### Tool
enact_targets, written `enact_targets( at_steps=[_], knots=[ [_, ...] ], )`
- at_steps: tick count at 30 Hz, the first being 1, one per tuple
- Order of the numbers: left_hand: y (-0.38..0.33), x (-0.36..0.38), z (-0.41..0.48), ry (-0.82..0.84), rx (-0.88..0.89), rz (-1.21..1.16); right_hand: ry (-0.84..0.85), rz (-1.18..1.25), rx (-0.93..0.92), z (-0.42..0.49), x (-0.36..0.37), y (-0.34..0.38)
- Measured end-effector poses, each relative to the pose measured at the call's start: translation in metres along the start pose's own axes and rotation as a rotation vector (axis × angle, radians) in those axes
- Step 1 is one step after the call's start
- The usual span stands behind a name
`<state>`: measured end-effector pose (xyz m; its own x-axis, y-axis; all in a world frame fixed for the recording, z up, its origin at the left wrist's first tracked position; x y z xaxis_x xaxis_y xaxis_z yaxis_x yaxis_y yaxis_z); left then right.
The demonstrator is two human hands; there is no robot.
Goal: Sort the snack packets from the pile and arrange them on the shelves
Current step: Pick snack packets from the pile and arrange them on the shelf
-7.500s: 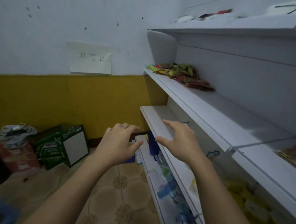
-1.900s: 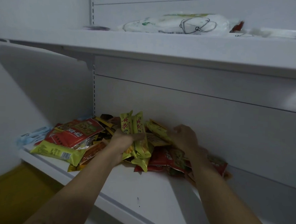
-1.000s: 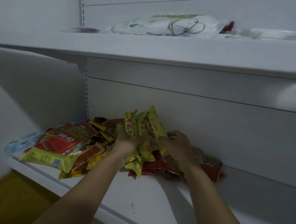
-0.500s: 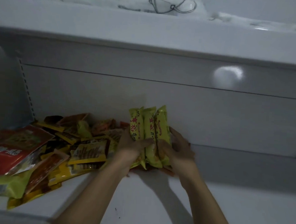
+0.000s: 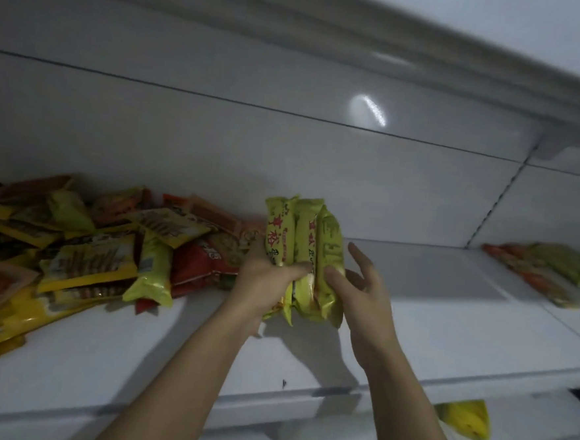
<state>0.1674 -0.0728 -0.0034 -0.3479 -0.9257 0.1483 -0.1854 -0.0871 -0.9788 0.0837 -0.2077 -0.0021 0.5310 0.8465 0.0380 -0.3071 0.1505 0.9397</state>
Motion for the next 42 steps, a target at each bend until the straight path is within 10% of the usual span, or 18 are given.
enact_targets(
  at_steps=[8, 42],
  knots=[
    [0.003, 0.056, -0.037, 0.012, -0.034, 0.112, 0.084, -0.052, -0.007, -0.016, -0.063, 0.015],
    [0.107, 0.49, -0.14, 0.516, -0.144, 0.245, -0.486, -0.154, -0.061, -0.14, -0.49, 0.05]
  ],
)
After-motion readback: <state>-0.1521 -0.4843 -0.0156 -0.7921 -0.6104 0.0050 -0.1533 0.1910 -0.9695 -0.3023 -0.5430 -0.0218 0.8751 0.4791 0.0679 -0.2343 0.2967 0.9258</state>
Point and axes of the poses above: each hand's wrist, its own z-axis towards the middle knuckle, its own x-axis out of the palm, y = z × x, the point moved 5 cm from there along z, towards the middle knuckle, and after that the axes turned 13 degrees about -x, right-handed, at the moved point
